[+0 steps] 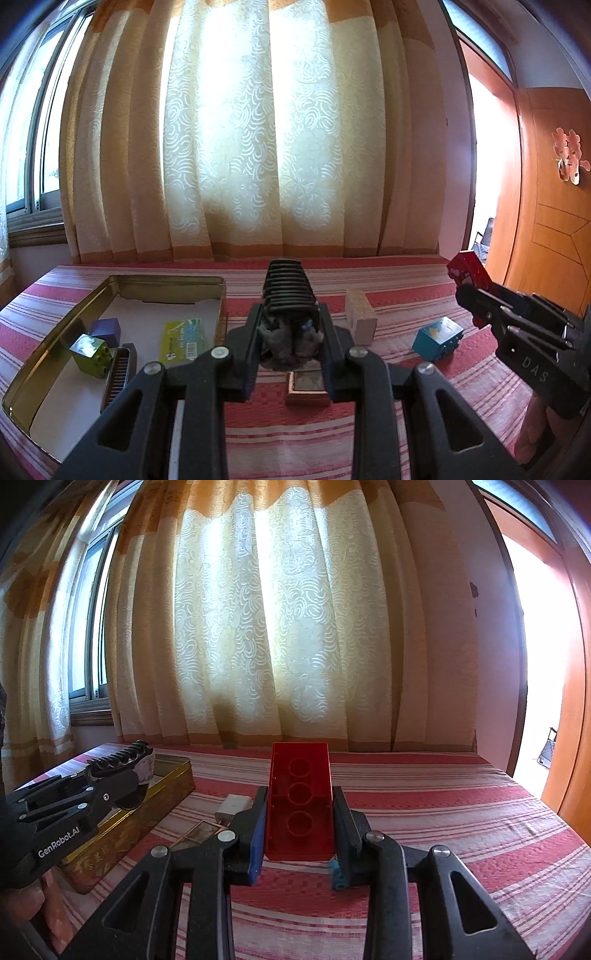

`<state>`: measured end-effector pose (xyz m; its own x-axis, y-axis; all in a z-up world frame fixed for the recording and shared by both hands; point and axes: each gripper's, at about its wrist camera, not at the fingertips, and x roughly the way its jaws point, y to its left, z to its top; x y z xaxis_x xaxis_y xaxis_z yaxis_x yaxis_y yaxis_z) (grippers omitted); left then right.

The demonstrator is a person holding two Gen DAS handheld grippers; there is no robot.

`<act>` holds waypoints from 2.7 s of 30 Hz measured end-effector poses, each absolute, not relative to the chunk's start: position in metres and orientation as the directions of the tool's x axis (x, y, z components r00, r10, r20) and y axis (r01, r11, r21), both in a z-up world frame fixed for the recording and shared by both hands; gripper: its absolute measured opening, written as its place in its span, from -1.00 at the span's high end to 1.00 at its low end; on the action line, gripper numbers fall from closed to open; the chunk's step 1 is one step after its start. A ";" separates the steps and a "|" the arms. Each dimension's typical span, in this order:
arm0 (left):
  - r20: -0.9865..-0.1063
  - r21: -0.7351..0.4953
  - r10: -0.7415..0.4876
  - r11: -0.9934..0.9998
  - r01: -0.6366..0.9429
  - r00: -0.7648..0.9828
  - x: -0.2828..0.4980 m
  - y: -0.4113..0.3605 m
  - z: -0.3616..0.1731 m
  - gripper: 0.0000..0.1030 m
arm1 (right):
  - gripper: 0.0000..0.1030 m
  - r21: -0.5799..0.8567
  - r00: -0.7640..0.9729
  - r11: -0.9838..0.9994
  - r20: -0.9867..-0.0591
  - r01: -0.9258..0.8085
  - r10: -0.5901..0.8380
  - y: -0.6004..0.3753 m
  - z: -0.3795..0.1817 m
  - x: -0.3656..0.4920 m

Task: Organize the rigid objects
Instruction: 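Lift the red brick and black clip and carry them over the tin tray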

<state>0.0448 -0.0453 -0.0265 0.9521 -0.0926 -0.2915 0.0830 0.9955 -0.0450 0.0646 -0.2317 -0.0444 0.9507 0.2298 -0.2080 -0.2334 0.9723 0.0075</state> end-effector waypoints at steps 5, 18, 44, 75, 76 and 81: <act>-0.285 -0.052 -0.087 0.996 0.075 0.955 0.042 -0.039 -0.026 0.50 | 0.34 0.004 0.947 0.968 -0.208 -0.250 0.245 -0.225 -0.044 0.063; -0.273 -0.079 -0.082 0.995 0.063 0.958 0.037 -0.023 -0.025 0.50 | 0.34 0.000 0.937 0.960 -0.217 -0.280 0.273 -0.210 -0.044 0.061; -0.256 -0.059 -0.055 0.997 0.041 0.965 0.032 -0.011 -0.024 0.50 | 0.34 -0.004 0.918 0.941 -0.221 -0.338 0.329 -0.187 -0.043 0.058; -0.241 -0.088 -0.001 0.996 -0.021 0.971 0.024 0.024 -0.024 0.50 | 0.34 -0.044 0.883 0.902 -0.233 -0.429 0.408 -0.143 -0.044 0.054; -0.240 -0.089 0.001 0.996 -0.023 0.971 0.024 0.025 -0.024 0.50 | 0.34 -0.045 0.881 0.901 -0.232 -0.432 0.411 -0.141 -0.044 0.054; -0.241 -0.089 0.001 0.996 -0.023 0.971 0.023 0.027 -0.024 0.50 | 0.34 -0.047 0.875 0.895 -0.237 -0.444 0.422 -0.135 -0.044 0.053</act>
<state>0.0232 0.0270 -0.0244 0.9706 0.0013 -0.2408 -0.0234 0.9958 -0.0888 0.0531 -0.1352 -0.0441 0.8751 0.4221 -0.2366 -0.4443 0.8946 -0.0475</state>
